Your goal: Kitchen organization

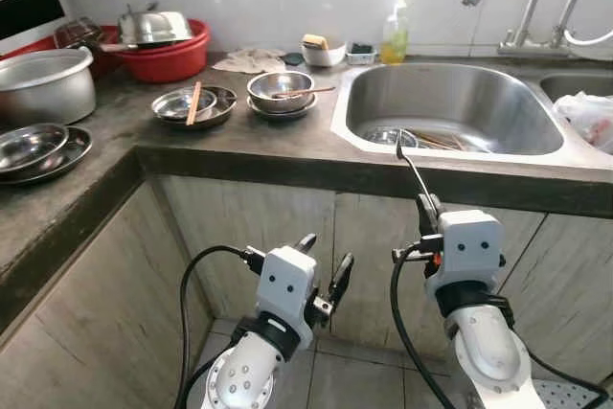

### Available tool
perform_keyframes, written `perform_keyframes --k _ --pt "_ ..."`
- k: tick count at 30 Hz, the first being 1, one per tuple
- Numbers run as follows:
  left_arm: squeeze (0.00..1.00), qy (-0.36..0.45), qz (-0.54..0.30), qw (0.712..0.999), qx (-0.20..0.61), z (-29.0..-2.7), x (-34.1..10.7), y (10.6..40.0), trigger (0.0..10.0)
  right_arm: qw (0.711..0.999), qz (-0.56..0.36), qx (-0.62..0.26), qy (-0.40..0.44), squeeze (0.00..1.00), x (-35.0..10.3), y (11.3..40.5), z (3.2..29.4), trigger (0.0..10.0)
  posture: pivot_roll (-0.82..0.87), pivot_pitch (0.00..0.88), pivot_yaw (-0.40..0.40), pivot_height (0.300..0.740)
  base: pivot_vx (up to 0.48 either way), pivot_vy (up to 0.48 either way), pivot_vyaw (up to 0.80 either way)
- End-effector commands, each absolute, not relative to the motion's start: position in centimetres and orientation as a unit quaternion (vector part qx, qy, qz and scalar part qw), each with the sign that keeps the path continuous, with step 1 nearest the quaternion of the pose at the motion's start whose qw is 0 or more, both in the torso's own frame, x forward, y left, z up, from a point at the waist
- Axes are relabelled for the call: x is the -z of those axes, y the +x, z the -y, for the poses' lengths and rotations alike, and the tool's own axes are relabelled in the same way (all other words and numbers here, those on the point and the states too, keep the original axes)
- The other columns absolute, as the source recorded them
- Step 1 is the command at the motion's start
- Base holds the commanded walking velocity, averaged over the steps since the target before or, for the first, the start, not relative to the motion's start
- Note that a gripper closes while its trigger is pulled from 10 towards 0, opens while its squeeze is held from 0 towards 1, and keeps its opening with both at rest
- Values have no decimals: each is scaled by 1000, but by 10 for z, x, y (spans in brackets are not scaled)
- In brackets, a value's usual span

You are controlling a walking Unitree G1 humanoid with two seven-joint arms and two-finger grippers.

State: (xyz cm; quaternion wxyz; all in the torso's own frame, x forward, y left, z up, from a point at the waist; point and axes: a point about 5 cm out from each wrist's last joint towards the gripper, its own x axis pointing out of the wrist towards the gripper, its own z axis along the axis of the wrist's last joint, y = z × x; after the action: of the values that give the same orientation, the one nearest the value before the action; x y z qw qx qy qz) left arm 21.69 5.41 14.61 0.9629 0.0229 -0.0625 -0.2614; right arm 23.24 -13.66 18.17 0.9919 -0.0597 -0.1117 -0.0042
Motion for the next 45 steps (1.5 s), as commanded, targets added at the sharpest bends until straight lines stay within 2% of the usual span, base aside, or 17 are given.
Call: perform_keyframes --k 1,13,25,35,40,45 --pt "0 28 64 963 262 -54 -146 217 10000 989 130 9 -63 0 -189 233 136 10000 59 52 42 740 281 -386 0" --pt "0 30 61 964 256 -55 -145 218 10000 989 132 18 -68 0 -190 235 139 10000 64 62 35 740 292 -366 0" --pt "0 25 61 967 247 -58 -146 220 10000 989 135 25 -60 0 -193 239 141 10000 62 63 36 740 22 0 0" --pt "0 37 67 967 244 -59 -148 221 10000 989 131 20 -59 0 -193 239 140 10000 65 65 39 740 0 0 -760" --pt "0 32 65 965 251 -57 -147 220 10000 989 133 20 -60 0 -193 239 139 10000 65 63 42 740 261 -399 -800" --pt "0 25 63 968 240 -59 -148 223 10000 989 135 20 -63 0 -194 241 140 10000 67 62 37 740 0 0 -800"
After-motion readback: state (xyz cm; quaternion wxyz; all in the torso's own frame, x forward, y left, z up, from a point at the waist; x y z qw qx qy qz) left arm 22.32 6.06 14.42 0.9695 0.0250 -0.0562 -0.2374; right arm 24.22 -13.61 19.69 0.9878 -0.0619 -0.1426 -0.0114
